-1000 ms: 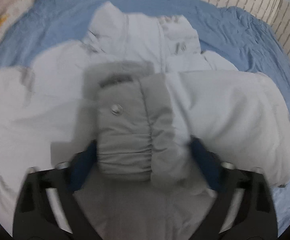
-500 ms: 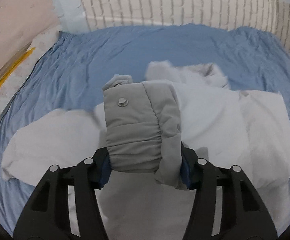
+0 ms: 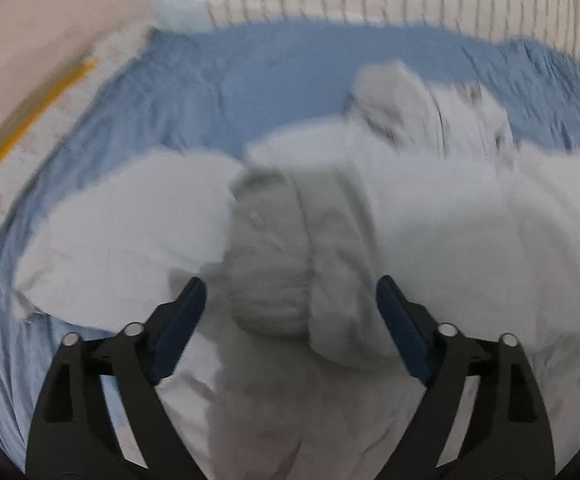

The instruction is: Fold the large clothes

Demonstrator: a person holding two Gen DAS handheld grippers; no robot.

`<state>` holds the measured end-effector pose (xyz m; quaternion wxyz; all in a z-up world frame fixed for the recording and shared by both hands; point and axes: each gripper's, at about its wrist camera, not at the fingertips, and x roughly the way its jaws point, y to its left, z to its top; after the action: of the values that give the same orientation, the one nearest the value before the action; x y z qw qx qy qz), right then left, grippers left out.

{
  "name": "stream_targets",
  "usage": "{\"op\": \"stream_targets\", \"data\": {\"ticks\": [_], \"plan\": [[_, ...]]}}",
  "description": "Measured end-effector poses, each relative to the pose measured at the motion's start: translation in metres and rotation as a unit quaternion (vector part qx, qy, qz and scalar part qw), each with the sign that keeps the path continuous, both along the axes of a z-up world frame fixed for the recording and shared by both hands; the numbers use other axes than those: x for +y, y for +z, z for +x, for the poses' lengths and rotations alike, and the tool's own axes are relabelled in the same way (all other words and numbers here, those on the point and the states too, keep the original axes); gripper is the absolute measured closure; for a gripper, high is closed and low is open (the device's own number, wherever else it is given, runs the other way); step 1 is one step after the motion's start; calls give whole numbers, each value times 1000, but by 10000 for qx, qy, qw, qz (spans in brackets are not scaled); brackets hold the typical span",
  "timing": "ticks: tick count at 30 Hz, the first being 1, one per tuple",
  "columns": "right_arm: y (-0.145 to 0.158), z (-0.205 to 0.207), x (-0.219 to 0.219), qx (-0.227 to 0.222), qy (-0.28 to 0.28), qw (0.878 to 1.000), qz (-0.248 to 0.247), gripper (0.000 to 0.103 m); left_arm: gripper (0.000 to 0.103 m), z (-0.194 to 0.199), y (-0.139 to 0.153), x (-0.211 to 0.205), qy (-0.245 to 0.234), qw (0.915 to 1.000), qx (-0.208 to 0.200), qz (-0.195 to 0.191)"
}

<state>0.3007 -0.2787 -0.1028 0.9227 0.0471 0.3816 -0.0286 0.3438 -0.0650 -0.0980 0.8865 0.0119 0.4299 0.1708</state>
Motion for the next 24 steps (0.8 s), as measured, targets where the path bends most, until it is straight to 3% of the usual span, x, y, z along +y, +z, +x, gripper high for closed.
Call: {"op": "stream_targets", "data": {"ticks": [2, 4, 7, 9, 11, 13, 16, 22, 24], "plan": [[-10, 4, 5, 198, 71, 9996, 170, 11, 3, -2, 18, -10, 56, 9985, -503, 200], [-14, 7, 15, 206, 147, 9997, 50, 11, 3, 4, 23, -29, -227, 9966, -647, 455], [-30, 9, 19, 367, 119, 9990, -234, 9, 3, 25, 2, -57, -709, 9952, -237, 626], [-56, 18, 15, 933, 86, 9952, -298, 8, 3, 40, -28, -64, -750, 9957, 300, 445], [-78, 21, 12, 1329, 127, 9905, -333, 4, 3, 44, -48, -69, -665, 9959, 471, 404], [-92, 23, 11, 1581, 210, 9863, -423, 2, 3, 42, -54, -79, -716, 9941, 508, 631], [-98, 21, 16, 1591, 301, 9849, -605, 2, 3, 42, -58, -92, -897, 9896, 630, 936], [-97, 17, 14, 1559, 288, 9859, -530, 2, 3, 33, -50, -72, -875, 9948, 518, -15], [-85, 17, 12, 1540, 247, 9868, -434, 2, 3, 21, -38, -69, -961, 9943, 450, -133]]}}
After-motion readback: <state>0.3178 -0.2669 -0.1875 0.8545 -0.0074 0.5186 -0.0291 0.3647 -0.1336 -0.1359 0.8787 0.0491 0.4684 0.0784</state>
